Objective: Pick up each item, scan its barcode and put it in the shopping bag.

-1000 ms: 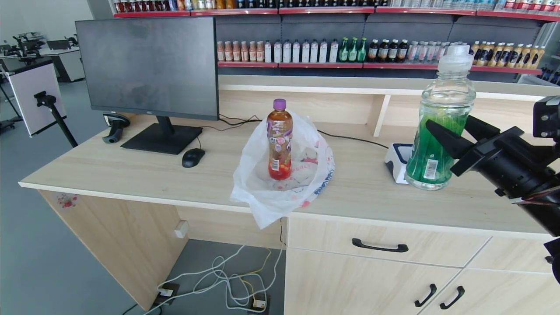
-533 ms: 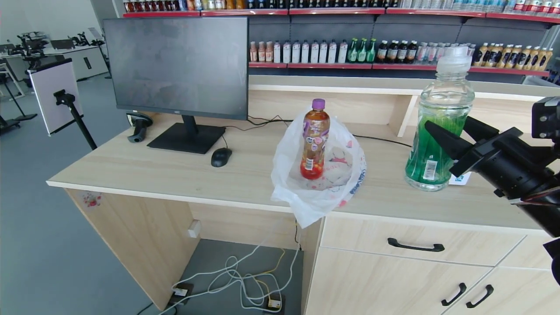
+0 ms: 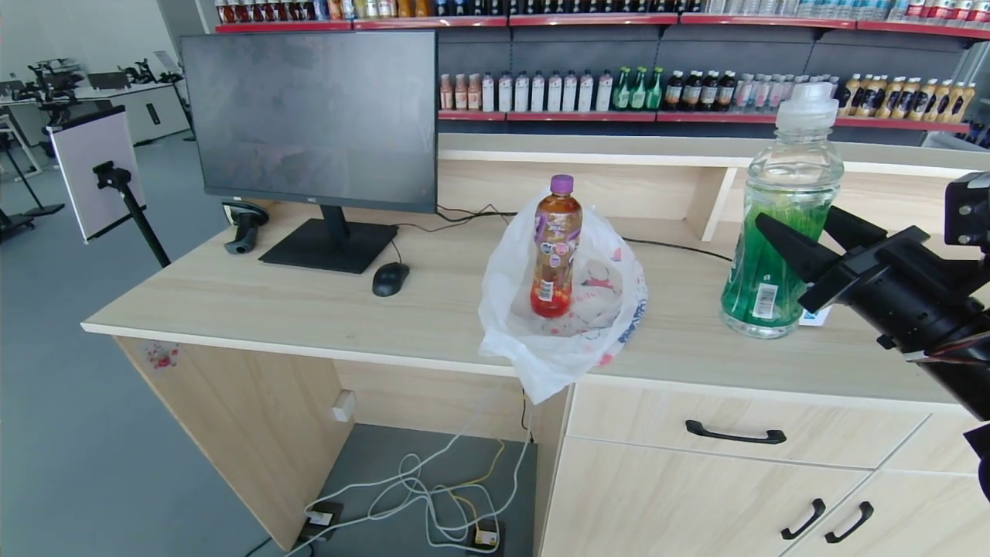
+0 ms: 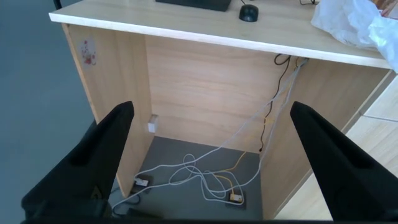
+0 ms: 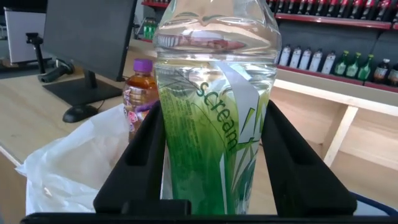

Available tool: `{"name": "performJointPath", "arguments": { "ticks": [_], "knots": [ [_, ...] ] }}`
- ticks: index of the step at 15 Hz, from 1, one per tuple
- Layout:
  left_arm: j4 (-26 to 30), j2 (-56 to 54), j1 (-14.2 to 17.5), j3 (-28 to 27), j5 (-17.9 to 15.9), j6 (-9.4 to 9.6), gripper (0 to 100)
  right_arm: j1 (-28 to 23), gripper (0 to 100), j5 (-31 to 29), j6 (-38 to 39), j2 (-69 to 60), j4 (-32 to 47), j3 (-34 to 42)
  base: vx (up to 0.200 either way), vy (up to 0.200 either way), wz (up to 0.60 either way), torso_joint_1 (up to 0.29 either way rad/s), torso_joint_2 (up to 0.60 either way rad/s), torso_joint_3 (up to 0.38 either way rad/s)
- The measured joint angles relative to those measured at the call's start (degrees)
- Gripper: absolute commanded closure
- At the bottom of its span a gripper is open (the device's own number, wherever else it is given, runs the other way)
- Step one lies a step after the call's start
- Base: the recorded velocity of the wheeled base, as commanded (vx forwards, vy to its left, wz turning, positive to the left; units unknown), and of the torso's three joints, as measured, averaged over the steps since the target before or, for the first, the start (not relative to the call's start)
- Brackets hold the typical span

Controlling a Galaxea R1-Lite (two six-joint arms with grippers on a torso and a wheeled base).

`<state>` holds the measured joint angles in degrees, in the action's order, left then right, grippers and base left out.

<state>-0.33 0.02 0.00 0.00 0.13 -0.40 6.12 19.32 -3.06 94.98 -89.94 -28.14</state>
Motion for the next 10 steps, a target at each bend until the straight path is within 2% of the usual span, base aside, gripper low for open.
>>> {"name": "performJointPath", "arguments": {
  "ticks": [1,5,10],
  "knots": [
    [0.01,0.0,0.0,0.0,0.02,0.02,0,0.21,100,0.11,0.0,-0.02,0.0,0.05,0.0,0.0,0.0,0.0,0.0,0.0],
    [0.0,0.0,0.0,0.0,0.0,0.05,0,0.22,100,0.18,0.0,-0.3,-0.16,0.35,0.2,0.0,0.0,-0.008,0.0,0.004],
    [0.01,0.0,0.0,0.0,0.02,0.05,0,0.22,100,0.11,-0.02,-0.72,0.33,1.01,0.0,0.0,0.0,0.0,0.0,0.0]
  ]
}}
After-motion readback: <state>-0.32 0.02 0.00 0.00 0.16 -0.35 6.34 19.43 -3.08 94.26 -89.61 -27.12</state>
